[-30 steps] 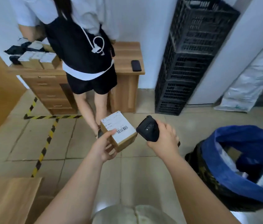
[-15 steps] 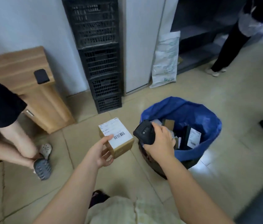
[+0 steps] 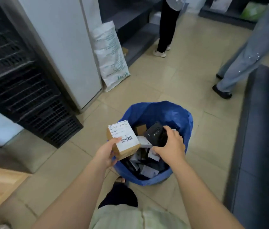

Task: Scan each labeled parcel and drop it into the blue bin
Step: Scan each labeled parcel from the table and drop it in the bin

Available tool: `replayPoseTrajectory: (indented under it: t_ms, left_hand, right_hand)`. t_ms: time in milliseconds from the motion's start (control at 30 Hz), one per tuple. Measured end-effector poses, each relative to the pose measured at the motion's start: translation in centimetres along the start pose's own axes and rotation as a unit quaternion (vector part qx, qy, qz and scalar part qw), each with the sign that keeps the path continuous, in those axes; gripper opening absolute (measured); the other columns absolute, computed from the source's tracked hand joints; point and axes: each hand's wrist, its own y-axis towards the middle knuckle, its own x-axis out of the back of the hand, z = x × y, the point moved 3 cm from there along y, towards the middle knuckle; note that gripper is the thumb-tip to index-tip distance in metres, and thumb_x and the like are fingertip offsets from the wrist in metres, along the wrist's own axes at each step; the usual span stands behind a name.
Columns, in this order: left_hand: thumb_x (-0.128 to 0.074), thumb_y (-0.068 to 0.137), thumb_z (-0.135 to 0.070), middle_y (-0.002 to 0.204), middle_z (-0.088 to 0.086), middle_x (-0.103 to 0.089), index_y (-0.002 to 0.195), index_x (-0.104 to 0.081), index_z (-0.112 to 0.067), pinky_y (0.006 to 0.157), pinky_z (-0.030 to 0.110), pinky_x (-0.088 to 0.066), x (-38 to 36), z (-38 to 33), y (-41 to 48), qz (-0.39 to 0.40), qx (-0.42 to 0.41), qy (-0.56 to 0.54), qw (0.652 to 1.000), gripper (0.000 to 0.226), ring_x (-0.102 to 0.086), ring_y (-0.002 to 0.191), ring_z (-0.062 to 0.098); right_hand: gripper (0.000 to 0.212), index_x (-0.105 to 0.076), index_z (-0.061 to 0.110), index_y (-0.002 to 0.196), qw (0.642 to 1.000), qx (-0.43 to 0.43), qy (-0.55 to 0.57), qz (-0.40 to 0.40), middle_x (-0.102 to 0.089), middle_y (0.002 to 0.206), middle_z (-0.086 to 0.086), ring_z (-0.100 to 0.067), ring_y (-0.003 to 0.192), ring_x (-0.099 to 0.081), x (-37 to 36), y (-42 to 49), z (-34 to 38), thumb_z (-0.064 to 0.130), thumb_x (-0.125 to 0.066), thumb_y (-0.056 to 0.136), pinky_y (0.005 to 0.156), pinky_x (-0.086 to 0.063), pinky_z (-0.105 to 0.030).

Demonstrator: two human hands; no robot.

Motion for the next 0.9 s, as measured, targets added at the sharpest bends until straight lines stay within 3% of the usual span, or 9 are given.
replayPoseTrajectory:
  t_ms: [167,333,667,800,900]
  left_hand:
    - [-0.075,0.085,-0.026,0.095,-0.002,-0.07,0.128,-0.059,-0.014,0.062,0.03,-0.042,-4.3,-7.2,6.0,0.029,-0.007,0.087,0.996,0.047,-0.062,0.082,0.013]
    - [-0.077,0.084,-0.02,0.102,0.0,-0.073,0.124,-0.061,-0.017,0.06,0.029,-0.047,-8.1,-10.0,12.0,0.045,-0.006,0.159,0.986,0.043,-0.066,0.086,0.014]
    - [-0.081,0.08,-0.02,0.108,0.002,-0.071,0.119,-0.064,-0.014,0.06,0.028,-0.049,-11.0,-4.1,22.3,0.043,0.089,0.277,0.956,0.043,-0.066,0.088,0.013]
    - [-0.085,0.074,-0.017,0.104,0.0,-0.07,0.106,-0.062,-0.019,0.075,0.03,-0.054,-11.5,-0.4,26.5,0.054,0.103,0.335,0.935,0.039,-0.067,0.092,0.016]
    - [-0.09,0.066,-0.021,0.114,0.003,-0.07,0.123,-0.063,-0.016,0.084,0.033,-0.058,-11.7,2.4,29.4,0.078,0.137,0.352,0.923,0.064,-0.069,0.098,0.019]
  right_hand:
    - [0.091,-0.033,0.032,0.149,0.995,-0.088,0.028,-0.024,-0.04,0.145,0.001,-0.024,0.134,-0.036,0.1,6.5,1.1,0.036,-0.083,0.072,0.1,-0.04,-0.043]
    - [0.091,-0.037,0.031,0.146,0.984,-0.164,0.051,-0.055,-0.043,0.143,0.0,-0.026,0.133,-0.04,-1.5,11.2,0.9,0.039,-0.085,0.07,0.105,-0.04,-0.046]
    - [0.093,-0.035,0.031,0.147,0.959,-0.277,0.056,0.022,-0.042,0.144,0.0,-0.026,0.131,-0.038,-9.0,14.8,-4.9,0.037,-0.086,0.07,0.106,-0.039,-0.048]
    - [0.091,-0.035,0.03,0.147,0.955,-0.285,0.06,0.065,-0.042,0.144,-0.002,-0.027,0.129,-0.039,-13.0,16.8,-7.8,0.033,-0.085,0.071,0.106,-0.039,-0.048]
    - [0.09,-0.034,0.029,0.147,0.951,-0.291,0.061,0.087,-0.042,0.142,-0.004,-0.028,0.128,-0.039,-16.1,18.2,-10.0,0.03,-0.083,0.071,0.105,-0.04,-0.048]
